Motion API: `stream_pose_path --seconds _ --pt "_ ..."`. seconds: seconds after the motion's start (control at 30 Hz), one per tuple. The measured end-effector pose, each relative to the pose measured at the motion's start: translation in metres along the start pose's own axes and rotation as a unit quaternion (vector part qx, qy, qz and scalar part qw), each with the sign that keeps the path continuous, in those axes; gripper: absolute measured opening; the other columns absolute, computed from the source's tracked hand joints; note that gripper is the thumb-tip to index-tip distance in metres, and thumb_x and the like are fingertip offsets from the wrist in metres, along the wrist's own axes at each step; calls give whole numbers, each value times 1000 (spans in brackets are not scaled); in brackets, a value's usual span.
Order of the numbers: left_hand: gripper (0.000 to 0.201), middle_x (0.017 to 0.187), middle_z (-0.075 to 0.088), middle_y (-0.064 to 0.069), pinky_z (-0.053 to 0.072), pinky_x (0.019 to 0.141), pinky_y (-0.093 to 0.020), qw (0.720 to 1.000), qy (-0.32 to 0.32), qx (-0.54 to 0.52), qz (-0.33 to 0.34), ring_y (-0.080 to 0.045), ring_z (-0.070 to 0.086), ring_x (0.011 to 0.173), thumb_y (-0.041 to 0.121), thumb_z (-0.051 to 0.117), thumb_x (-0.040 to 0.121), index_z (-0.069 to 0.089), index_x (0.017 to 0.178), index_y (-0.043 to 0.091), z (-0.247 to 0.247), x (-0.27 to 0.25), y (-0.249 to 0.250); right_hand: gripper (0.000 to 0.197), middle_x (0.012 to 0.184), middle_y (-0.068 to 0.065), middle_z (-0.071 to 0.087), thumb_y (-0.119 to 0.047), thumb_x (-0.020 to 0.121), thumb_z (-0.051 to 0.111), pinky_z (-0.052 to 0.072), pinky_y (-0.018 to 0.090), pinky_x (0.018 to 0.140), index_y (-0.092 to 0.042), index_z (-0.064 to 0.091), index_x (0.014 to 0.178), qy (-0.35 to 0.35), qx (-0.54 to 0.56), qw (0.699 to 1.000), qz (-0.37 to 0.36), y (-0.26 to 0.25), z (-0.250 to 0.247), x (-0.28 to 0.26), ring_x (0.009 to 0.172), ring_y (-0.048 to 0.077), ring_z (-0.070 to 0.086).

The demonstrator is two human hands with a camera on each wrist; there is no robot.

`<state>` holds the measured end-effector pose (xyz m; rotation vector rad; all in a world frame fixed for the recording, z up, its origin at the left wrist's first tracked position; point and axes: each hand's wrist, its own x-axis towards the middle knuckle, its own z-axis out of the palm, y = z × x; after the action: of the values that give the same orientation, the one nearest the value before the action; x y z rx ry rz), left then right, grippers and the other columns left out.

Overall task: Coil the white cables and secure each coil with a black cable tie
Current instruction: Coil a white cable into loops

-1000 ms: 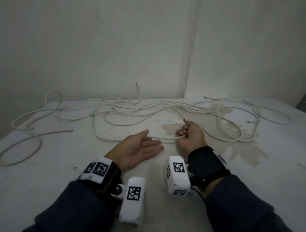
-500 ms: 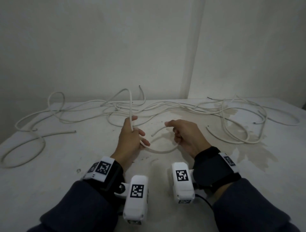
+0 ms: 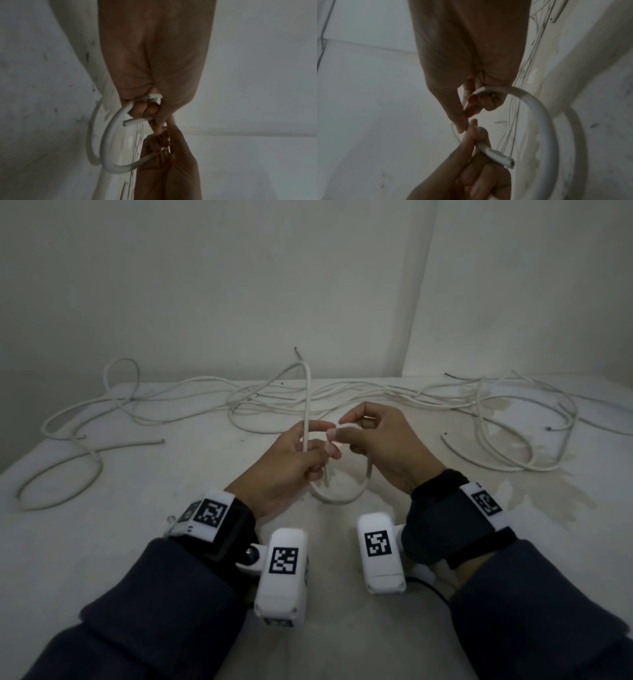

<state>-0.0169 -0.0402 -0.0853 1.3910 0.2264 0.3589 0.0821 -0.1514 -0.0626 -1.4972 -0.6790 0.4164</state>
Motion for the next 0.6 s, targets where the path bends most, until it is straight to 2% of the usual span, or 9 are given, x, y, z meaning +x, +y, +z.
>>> stream_pose_path --seconds 0.07,0.1,0.17,0.27,0.33,0.4,0.47,0.53,0.6 --pt "26 71 57 -4 33 44 -13 997 43 -60 -9 -4 39 45 -7 44 95 54 118 -1 0 5 -1 17 75 7 64 1 81 69 51 22 65 -9 62 93 -6 101 994 33 -2 -1 1 62 9 59" --pt "25 71 55 -4 33 42 -12 993 65 -97 -13 -3 39 43 -7 43 95 55 116 -2 0 8 0 22 81 9 64 -3 83 69 54 27 71 -10 60 102 -14 144 988 60 -2 -2 1 69 13 62" --pt "21 71 51 -4 35 42 -13 979 102 -176 -10 -3 40 43 -8 40 96 57 103 1 1 13 1 35 92 9 65 -9 82 72 55 37 82 -16 56 113 -53 121 985 113 0 -5 1 82 21 65" --pt "24 72 51 -5 43 48 -14 958 108 -267 -13 -5 44 49 -6 36 97 56 90 5 4 15 3 35 93 7 72 -9 80 73 56 39 84 -15 58 111 -159 28 978 134 0 -4 -4 90 25 70" --pt "24 73 52 -6 47 48 -16 953 90 -287 -20 -6 48 48 -4 36 98 54 87 6 7 13 3 27 82 6 73 -3 80 73 57 34 77 -11 59 102 -155 13 981 112 1 -1 -4 84 22 71" --pt "24 72 53 -7 48 48 -17 961 88 -261 -16 -7 51 46 -4 36 98 54 85 6 8 13 1 20 72 6 71 0 79 74 55 28 70 -9 60 91 -122 -18 988 96 3 -1 -3 75 19 69" --pt "21 74 59 -5 48 55 -18 982 95 -165 2 -8 55 54 -1 41 98 56 85 7 7 12 -3 18 71 9 70 0 76 76 54 26 66 -7 64 87 -101 -57 990 84 5 -2 -2 73 19 67" --pt "15 82 67 1 42 65 -21 994 100 -51 11 -8 56 67 6 48 97 60 91 14 4 12 -8 18 69 8 70 -3 71 81 54 24 65 -6 68 83 -76 -81 991 74 7 -5 -2 70 16 67" --pt "14 85 68 4 36 65 -23 994 107 -11 12 -7 52 70 9 51 95 62 92 18 2 11 -11 17 67 6 69 -4 68 84 53 21 63 -7 71 79 -66 -98 990 77 7 -9 -2 67 12 67"
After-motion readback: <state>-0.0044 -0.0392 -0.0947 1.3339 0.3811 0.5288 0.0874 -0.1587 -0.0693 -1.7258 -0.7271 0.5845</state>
